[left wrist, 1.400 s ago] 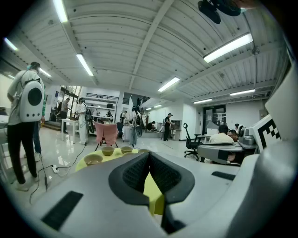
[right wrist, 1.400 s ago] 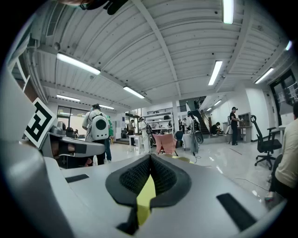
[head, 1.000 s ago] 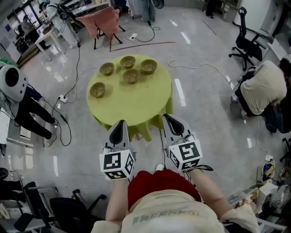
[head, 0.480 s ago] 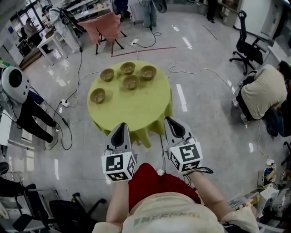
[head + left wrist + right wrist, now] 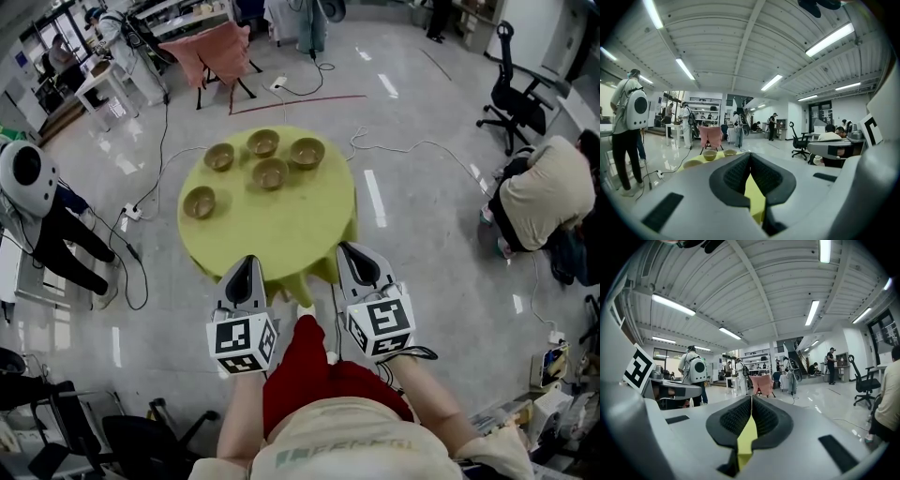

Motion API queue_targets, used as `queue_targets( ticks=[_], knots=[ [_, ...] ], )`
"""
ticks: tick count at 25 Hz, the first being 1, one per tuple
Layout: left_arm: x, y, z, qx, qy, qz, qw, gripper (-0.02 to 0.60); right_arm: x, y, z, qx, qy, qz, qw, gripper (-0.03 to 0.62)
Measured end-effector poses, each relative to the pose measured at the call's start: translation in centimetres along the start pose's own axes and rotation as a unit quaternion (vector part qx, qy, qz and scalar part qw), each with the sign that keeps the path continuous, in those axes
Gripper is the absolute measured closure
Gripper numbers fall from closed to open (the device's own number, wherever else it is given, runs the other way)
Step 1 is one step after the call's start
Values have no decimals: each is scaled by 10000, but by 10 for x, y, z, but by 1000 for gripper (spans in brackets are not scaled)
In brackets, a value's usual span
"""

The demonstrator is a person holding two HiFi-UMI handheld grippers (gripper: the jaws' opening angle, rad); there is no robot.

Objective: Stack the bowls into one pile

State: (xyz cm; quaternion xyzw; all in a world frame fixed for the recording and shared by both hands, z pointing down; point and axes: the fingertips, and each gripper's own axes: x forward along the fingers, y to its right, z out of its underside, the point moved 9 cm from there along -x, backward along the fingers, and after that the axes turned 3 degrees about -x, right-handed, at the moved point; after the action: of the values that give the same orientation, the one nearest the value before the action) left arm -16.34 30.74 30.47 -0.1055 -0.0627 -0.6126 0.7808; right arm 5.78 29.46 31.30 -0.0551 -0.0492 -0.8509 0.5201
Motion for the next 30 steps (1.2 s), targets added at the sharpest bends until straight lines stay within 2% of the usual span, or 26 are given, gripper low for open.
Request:
queue_targets(
  ticks=[12, 30],
  knots=[
    [74, -26, -8, -96, -105, 102, 9998, 558, 70, 20, -1, -18, -185, -40, 9998, 557],
    [218, -115, -26, -167, -526, 120, 9984, 558, 223, 48, -18, -8, -413, 190, 9990, 557]
  ],
)
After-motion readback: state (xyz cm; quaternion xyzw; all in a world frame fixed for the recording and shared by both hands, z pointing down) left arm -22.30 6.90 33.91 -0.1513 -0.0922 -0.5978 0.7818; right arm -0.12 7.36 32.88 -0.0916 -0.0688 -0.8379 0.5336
